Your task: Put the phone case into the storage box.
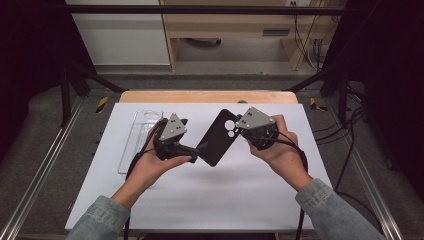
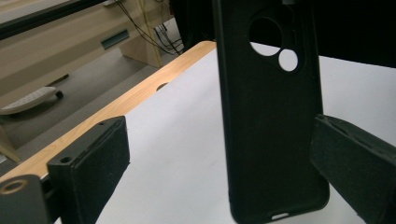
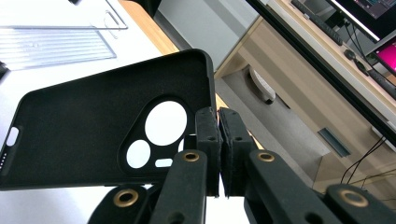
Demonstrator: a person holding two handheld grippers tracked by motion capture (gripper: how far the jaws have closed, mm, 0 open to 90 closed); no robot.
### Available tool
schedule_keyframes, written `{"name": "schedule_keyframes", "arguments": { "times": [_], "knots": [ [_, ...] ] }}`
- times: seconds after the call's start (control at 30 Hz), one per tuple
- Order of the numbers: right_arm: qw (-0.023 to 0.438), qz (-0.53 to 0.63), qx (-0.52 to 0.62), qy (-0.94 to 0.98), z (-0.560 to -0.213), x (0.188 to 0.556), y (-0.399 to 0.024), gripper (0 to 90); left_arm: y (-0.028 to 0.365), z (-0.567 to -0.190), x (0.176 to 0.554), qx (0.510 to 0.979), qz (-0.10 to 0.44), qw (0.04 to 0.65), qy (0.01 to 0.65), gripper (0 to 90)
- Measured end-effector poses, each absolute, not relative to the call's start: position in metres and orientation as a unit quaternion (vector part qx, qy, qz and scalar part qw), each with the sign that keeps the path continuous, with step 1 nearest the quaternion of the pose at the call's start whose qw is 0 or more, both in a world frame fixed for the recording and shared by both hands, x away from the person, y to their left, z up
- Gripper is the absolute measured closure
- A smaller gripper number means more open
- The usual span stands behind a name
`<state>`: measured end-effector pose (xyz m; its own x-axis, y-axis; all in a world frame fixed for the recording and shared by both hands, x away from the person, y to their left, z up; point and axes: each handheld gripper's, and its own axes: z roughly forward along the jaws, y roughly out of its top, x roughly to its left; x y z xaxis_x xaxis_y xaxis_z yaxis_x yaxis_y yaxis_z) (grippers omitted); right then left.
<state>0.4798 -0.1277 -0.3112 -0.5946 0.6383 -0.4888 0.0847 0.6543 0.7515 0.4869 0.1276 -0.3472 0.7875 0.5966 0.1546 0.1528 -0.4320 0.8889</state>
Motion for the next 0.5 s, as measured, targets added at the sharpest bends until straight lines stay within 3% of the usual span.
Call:
{"name": "schedule_keyframes", "arguments": {
  "times": [0.5],
  "knots": [
    [0.396, 0.350, 0.210, 0.822, -0.314, 0.477, -0.120, 87.9, 0.111, -0.347, 0.495, 0.828, 0.203, 0.472, 0.224, 19.4]
  ]
}}
